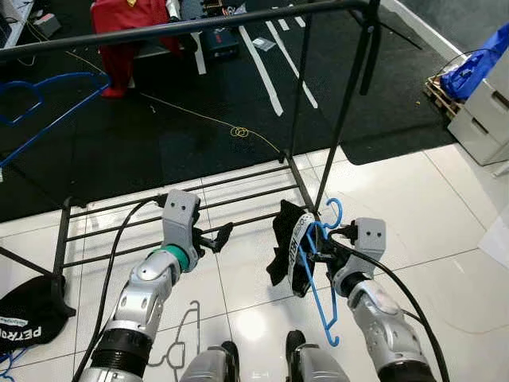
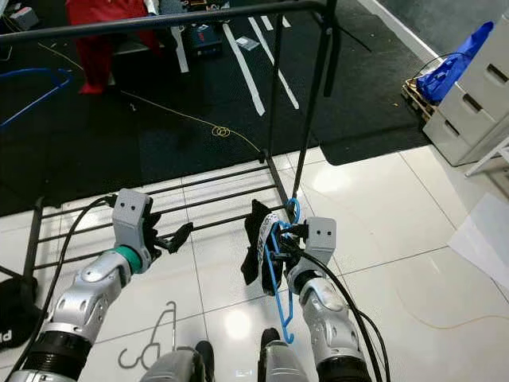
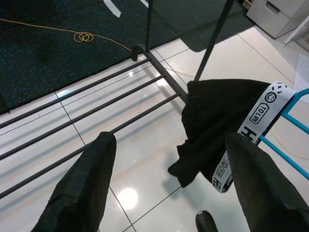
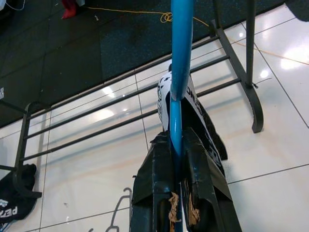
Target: Hang hanger
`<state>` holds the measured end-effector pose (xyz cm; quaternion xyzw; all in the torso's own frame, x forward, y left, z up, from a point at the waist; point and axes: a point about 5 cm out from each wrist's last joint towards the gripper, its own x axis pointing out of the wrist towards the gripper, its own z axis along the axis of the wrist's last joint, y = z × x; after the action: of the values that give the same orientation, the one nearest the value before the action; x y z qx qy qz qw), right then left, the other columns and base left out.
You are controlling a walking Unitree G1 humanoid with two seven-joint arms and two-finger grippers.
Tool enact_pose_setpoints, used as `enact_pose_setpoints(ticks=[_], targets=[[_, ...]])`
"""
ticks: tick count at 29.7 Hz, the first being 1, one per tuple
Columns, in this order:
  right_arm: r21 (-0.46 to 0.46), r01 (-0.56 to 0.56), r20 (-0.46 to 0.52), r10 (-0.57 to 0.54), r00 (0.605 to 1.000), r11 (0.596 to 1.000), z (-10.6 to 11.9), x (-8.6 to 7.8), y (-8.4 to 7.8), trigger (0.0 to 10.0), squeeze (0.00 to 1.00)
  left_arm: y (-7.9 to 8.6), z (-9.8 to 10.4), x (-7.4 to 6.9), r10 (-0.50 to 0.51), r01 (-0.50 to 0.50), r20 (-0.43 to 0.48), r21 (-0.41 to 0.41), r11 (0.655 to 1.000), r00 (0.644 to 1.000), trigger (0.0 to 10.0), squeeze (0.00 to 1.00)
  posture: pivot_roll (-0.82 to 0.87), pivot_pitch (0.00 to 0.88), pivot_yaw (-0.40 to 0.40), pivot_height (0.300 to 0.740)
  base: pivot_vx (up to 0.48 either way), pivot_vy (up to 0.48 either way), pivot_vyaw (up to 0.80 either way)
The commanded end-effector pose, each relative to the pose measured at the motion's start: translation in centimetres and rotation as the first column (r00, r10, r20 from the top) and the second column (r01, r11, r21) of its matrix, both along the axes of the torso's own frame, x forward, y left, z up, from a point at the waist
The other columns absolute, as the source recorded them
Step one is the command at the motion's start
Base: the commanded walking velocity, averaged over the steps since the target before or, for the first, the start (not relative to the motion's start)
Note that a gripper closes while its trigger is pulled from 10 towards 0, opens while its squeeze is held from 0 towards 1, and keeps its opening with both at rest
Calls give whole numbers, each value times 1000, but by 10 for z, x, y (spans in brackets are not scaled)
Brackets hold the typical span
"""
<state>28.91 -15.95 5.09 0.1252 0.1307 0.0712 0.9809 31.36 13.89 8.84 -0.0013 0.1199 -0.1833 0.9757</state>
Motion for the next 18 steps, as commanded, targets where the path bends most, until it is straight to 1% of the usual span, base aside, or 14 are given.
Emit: enact_pose_setpoints(ticks=[1, 10, 15, 17, 18], targets=[[11, 4, -23, -4, 1000, 1000, -5, -3, 0, 10000, 0, 1, -10, -4, 1, 0, -42, 18, 1000, 999, 10000, 0, 21, 144, 112, 740, 0, 0, 0], [6, 4, -20, -4, 1000, 1000, -5, -3, 0, 10000, 0, 1, -10, -4, -6, 7, -42, 24, 1000, 999, 10000, 0, 19, 139, 111, 740, 0, 0, 0], [-40, 6, -8, -6, 1000, 999, -6, -3, -1, 10000, 0, 2, -13, -4, 27, -26, -38, 22, 999, 999, 10000, 0, 18, 135, 106, 740, 0, 0, 0], [-74, 13, -2, -13, 1000, 997, -8, -4, -1, 10000, 0, 4, -15, -4, 72, -72, -39, -10, 997, 997, 10000, 0, 14, 126, 99, 740, 0, 0, 0], [-74, 13, -2, -13, 1000, 997, -8, -4, -1, 10000, 0, 4, -15, -4, 72, -72, -39, -10, 997, 997, 10000, 0, 14, 126, 99, 740, 0, 0, 0]])
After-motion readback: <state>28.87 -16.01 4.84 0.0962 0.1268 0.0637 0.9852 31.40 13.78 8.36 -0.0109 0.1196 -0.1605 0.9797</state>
